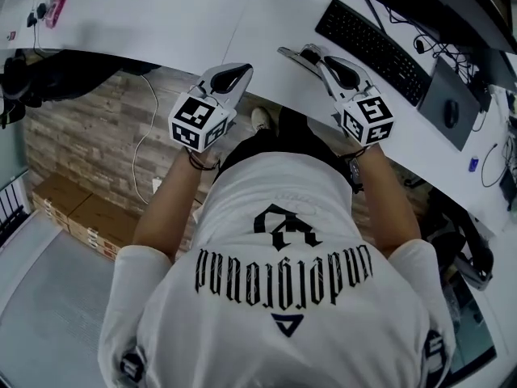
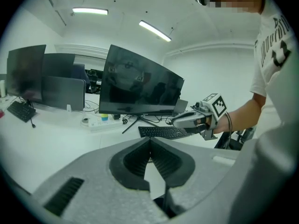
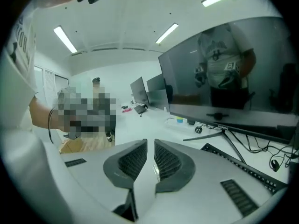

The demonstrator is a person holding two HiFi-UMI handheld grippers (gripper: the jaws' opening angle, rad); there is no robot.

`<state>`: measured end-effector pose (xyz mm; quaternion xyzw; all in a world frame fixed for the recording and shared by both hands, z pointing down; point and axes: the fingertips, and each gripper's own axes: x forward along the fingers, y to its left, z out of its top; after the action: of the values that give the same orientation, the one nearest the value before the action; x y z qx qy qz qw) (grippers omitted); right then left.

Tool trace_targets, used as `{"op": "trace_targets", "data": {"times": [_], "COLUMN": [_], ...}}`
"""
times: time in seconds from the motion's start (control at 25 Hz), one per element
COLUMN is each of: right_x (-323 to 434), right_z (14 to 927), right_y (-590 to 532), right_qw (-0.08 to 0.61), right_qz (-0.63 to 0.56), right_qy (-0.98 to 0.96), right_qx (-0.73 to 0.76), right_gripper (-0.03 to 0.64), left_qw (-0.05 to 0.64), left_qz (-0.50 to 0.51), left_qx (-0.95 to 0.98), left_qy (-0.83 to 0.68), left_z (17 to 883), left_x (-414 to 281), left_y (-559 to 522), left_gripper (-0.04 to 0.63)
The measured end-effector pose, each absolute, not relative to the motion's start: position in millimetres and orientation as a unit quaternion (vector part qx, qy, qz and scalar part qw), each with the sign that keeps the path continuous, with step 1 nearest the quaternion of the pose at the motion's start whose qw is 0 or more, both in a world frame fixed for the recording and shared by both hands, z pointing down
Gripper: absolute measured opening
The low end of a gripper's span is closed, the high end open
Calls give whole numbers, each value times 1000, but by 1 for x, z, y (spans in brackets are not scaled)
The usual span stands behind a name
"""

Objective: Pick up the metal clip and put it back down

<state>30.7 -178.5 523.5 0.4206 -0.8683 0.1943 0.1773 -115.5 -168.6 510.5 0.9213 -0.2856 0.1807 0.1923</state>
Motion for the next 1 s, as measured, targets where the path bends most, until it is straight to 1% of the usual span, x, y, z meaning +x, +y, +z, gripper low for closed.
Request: {"op": "trace_targets", "data": {"times": [0.36,0.6,0.72,1.0], "right_x": [15,7,6,-2], "right_z": [445,400,380,331], "right_y": [-150,-134,-128,-109], "right_qw": [127,116,111,62], "right_qz": [148,102,83,74], "right_qy": [-881,-889,-892,-896], "right_qx": [430,430,431,433], "right_gripper": [18,15,15,15], "left_qw": [136,102,91,81], "left_qz": [128,78,71,54], "left_qx": [937,947,950,954], "left_qy": [-294,-294,-291,-284], "left_z": [434,382,366,339], "left_x": [-130,-138,-140,-149], "left_y": [-152,-140,-132,-113], "left_gripper": [12,12,12,12]}}
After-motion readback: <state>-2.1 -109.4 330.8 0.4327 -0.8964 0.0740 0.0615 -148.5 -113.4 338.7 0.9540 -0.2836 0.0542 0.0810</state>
